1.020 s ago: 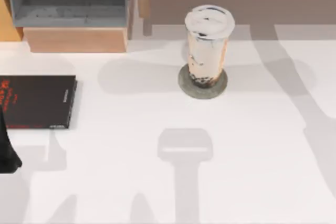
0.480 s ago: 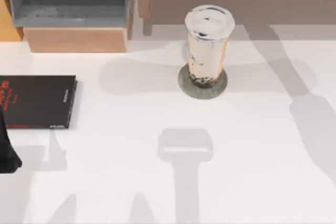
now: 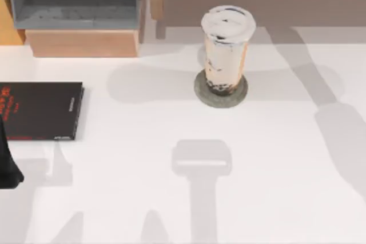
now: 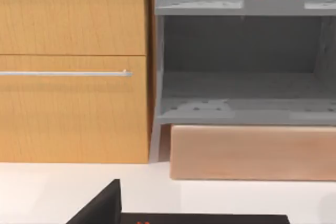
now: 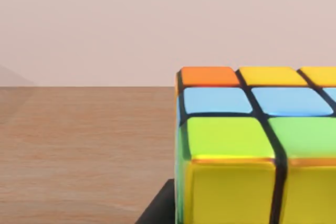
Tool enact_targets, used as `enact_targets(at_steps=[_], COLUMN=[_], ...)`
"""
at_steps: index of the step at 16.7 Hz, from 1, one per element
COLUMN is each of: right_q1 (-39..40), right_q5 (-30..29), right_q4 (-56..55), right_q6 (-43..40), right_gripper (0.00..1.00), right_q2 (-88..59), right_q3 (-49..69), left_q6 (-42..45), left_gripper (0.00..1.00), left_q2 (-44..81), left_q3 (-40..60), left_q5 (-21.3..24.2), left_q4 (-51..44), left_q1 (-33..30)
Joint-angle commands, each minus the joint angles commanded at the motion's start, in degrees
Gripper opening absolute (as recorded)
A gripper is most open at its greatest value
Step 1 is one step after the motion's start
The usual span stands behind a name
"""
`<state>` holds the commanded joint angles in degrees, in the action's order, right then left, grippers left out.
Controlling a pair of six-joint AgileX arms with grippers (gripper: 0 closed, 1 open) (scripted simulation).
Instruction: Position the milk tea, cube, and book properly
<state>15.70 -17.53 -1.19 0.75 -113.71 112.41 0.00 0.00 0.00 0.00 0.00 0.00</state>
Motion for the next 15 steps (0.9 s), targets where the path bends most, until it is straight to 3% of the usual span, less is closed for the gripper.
enact_targets(at_steps=[9,15], right_q1=[0.00,0.00], right_q5=[0.00,0.00], right_q4=[0.00,0.00], right_q6=[0.00,0.00], right_gripper=[0.98,1.00], right_q2=[0.00,0.00], right_q3=[0.00,0.00], left_q6=[0.00,0.00], left_gripper=[1.00,1.00], left_q2=[0.00,0.00], left_q3=[0.00,0.00], left_q5=[0.00,0.00], left_q4=[0.00,0.00], left_q1=[0.00,0.00])
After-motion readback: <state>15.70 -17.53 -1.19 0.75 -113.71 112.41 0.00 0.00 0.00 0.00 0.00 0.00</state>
